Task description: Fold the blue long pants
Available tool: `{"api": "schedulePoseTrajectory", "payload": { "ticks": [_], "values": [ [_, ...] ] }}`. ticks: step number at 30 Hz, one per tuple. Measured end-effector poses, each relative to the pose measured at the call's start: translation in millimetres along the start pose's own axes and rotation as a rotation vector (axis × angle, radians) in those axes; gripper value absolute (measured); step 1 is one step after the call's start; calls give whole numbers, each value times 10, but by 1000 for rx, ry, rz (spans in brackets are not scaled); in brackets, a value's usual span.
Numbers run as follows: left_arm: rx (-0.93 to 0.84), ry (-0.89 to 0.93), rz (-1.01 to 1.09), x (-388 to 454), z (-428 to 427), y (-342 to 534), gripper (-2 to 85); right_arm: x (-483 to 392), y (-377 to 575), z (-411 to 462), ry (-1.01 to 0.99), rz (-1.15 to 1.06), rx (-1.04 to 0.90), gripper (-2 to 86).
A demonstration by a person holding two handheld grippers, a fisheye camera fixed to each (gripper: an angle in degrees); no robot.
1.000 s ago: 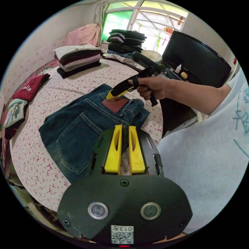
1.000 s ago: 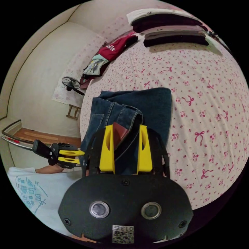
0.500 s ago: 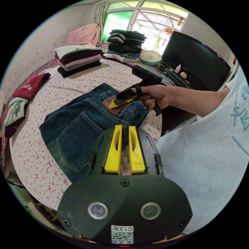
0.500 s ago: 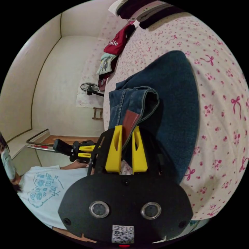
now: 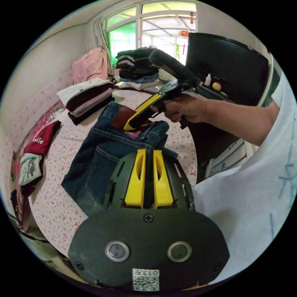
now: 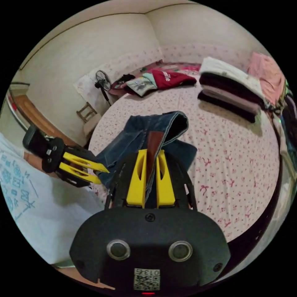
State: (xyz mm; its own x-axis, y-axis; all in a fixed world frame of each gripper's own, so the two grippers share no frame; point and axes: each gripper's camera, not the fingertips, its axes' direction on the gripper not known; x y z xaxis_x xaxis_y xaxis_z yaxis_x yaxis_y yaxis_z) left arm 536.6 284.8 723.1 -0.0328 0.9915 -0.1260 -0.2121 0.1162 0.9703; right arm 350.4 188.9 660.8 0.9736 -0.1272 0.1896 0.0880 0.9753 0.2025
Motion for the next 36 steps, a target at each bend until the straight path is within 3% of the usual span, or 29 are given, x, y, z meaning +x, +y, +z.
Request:
{"api": "schedulePoseTrajectory", "payload": {
  "ticks": [5, 11, 20, 25, 30, 33, 36],
  "values": [
    [-219, 105, -6, -34, 885, 103, 47, 426, 348, 632, -24, 265, -212, 58],
    [-147, 135, -20, -30, 538, 176, 64, 528, 742, -19, -10, 449, 1, 67],
    [-292, -90, -14, 19, 296, 760, 85, -50, 1208, 118, -131, 481, -42, 96],
    [-402, -179, 77, 196, 502, 791, 43, -222, 1214, 358, -162, 458, -97, 44],
    [-381, -172, 72, 228, 393, 797, 37, -511, 1132, 85, -94, 322, -87, 26],
    [-363, -169, 52, 237, 442, 885, 30, -567, 1214, 356, -73, 300, -207, 20],
    [-287, -193, 98, 323, 115, 866, 11, -601, 1268, 188, -124, 326, -137, 17]
  ]
}}
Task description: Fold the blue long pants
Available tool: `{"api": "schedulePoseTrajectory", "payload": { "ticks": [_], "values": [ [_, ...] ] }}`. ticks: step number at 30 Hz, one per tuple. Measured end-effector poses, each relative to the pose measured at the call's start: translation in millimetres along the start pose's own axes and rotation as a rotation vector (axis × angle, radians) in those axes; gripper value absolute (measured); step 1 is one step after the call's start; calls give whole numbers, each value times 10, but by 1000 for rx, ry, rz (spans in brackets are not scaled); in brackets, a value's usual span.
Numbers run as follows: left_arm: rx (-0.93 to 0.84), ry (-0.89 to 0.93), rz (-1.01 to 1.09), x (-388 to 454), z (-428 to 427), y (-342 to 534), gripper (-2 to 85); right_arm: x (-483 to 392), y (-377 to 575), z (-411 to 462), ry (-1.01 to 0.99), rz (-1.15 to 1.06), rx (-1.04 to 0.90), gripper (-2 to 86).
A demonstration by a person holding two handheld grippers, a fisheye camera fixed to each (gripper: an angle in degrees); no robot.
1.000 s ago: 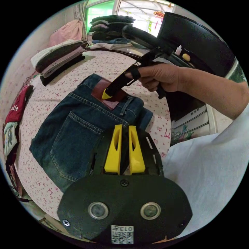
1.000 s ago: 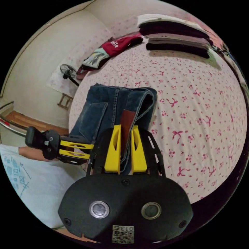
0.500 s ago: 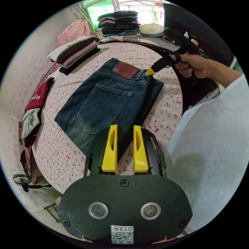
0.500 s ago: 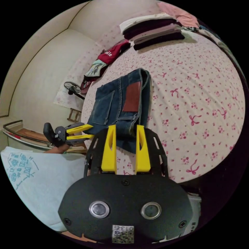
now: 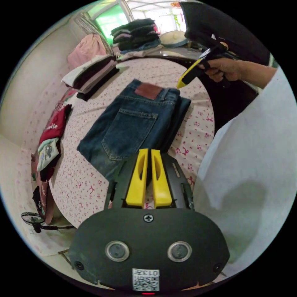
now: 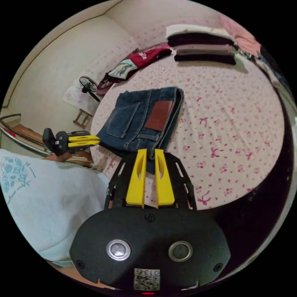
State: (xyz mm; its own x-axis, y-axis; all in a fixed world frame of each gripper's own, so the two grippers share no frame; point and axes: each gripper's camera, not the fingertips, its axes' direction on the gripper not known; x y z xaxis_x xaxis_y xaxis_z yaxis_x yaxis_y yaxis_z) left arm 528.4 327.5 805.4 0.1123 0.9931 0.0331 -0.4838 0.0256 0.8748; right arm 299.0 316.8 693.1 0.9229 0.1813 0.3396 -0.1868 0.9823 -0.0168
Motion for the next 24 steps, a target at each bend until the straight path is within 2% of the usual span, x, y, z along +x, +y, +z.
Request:
{"api": "schedulePoseTrajectory", "payload": {
  "ticks": [3, 5, 8, 10, 12, 14, 16, 18, 19, 21, 24],
  "values": [
    [131, -89, -90, -121, -307, 195, 1, -313, 121, -225, 177, -105, 95, 13],
    [118, -102, -165, -286, -292, 212, -1, -681, 128, -215, 268, -239, 163, 9],
    [15, -97, -228, -483, -62, 121, -2, -1075, 63, 131, 391, -348, 129, 6],
    [-109, -78, -243, -521, 217, 90, -2, -1165, 49, 392, 447, -342, 71, 5],
    [-170, -46, -244, -496, 395, 136, -2, -1136, 63, 634, 460, -300, -24, 4],
    [-115, -71, -242, -461, 350, 206, -3, -1119, 146, 646, 387, -288, 34, 1],
    [-108, -71, -276, -539, 230, 218, -3, -1143, 105, 583, 344, -253, 0, 0],
    [-28, -162, -304, -644, 76, 235, -3, -1244, 55, 479, 378, -262, 22, -1],
    [7, -231, -310, -740, 15, 209, -3, -1334, 23, 401, 408, -293, 98, -1],
    [-29, -269, -294, -925, 58, 81, -3, -1448, -102, 390, 454, -333, 141, -2],
    [-76, -253, -305, -1305, 223, -160, -3, -1567, -428, 609, 540, -370, 87, -2]
  ]
}}
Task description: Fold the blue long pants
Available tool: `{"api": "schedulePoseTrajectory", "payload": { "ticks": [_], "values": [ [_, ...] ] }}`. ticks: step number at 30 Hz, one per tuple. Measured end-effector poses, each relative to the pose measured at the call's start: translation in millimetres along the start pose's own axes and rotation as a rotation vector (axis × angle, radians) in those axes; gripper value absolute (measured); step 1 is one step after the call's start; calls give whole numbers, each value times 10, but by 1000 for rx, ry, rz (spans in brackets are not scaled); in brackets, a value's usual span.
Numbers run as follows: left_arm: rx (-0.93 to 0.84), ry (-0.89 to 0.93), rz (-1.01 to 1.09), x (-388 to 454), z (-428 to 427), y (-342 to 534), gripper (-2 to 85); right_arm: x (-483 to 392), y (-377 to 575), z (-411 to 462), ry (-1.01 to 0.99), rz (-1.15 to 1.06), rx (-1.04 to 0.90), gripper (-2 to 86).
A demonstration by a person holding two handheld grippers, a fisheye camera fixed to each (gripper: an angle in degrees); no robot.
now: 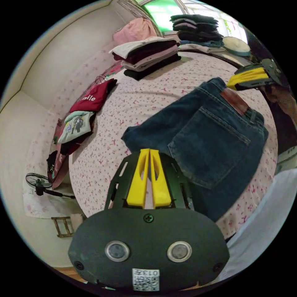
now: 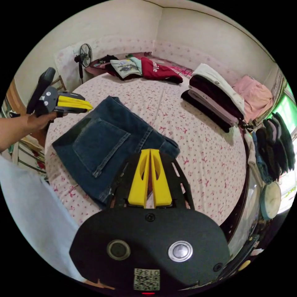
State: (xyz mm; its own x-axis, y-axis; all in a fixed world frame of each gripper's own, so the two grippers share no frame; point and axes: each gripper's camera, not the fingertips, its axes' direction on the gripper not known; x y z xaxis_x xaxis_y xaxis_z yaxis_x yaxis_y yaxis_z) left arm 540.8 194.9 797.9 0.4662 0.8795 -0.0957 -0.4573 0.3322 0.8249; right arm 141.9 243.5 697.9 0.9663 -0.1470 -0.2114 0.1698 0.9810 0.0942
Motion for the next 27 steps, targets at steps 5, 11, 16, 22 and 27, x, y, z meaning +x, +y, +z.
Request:
{"api": "schedulePoseTrajectory", "payload": {
  "ticks": [5, 11, 16, 22, 27],
  "values": [
    [-19, 0, -10, -266, 320, -383, -2, -108, -358, 365, 94, 18, -44, -1],
    [-10, 183, -82, -619, 526, -326, -3, -204, -323, 595, 65, -27, -106, -1],
    [26, 236, -128, -715, 108, -174, -3, -257, -287, 393, 65, 33, -113, -2],
    [21, 299, 24, -205, -388, 354, -3, -601, 152, 13, 30, 60, -75, -1],
    [-9, 298, -7, 25, -276, 640, -4, -877, 461, 196, 63, 57, -118, -1]
  ]
}}
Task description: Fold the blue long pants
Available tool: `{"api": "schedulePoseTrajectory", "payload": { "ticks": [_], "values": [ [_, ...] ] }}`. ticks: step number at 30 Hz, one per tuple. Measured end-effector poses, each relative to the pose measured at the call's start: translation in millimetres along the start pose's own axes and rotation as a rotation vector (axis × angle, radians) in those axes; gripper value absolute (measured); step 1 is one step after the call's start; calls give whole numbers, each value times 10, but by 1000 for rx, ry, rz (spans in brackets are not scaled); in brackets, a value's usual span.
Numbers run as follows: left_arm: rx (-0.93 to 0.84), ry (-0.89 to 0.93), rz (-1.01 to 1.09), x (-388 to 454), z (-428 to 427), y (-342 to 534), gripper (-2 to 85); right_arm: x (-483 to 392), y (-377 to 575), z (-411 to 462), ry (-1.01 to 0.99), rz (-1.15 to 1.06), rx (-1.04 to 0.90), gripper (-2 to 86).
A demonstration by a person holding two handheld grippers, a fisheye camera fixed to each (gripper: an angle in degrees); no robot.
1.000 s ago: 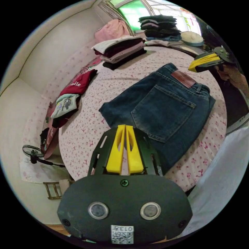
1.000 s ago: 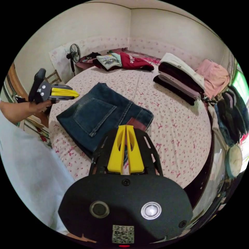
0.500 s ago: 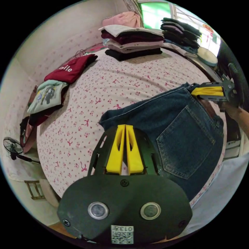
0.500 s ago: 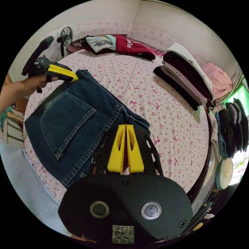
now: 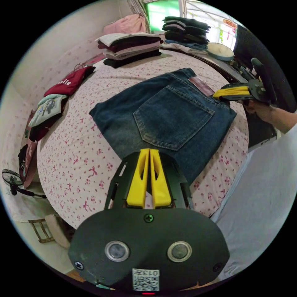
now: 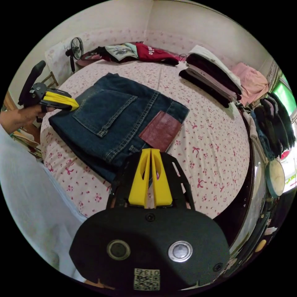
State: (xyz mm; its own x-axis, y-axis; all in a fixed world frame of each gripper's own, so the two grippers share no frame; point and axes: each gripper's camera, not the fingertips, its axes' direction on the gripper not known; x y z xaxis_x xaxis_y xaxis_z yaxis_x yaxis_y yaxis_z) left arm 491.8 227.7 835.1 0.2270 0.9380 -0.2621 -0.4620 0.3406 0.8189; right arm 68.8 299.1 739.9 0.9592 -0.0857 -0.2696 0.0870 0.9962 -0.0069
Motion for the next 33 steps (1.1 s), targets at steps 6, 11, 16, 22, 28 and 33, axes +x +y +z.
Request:
{"api": "schedulePoseTrajectory", "payload": {
  "ticks": [6, 11, 16, 22, 28, 33],
  "values": [
    [-32, -26, 49, 112, -208, 22, -3, 17, -31, -52, -38, 41, -51, -2],
    [1, -37, 85, 466, -515, 240, -3, -184, 123, -381, -34, -1, 63, -1],
    [-23, -26, 34, 555, -347, 402, -3, -350, 325, -131, -36, -12, 38, 0],
    [-3, -50, 53, 644, -615, 422, -3, -322, 310, -215, -40, -62, 11, -1],
    [-26, -71, 47, 861, -556, 594, -4, -518, 291, -365, -43, -104, 108, -2],
    [-31, -67, 42, 886, -557, 587, -4, -558, 359, -61, -85, -73, 55, -2]
  ]
}}
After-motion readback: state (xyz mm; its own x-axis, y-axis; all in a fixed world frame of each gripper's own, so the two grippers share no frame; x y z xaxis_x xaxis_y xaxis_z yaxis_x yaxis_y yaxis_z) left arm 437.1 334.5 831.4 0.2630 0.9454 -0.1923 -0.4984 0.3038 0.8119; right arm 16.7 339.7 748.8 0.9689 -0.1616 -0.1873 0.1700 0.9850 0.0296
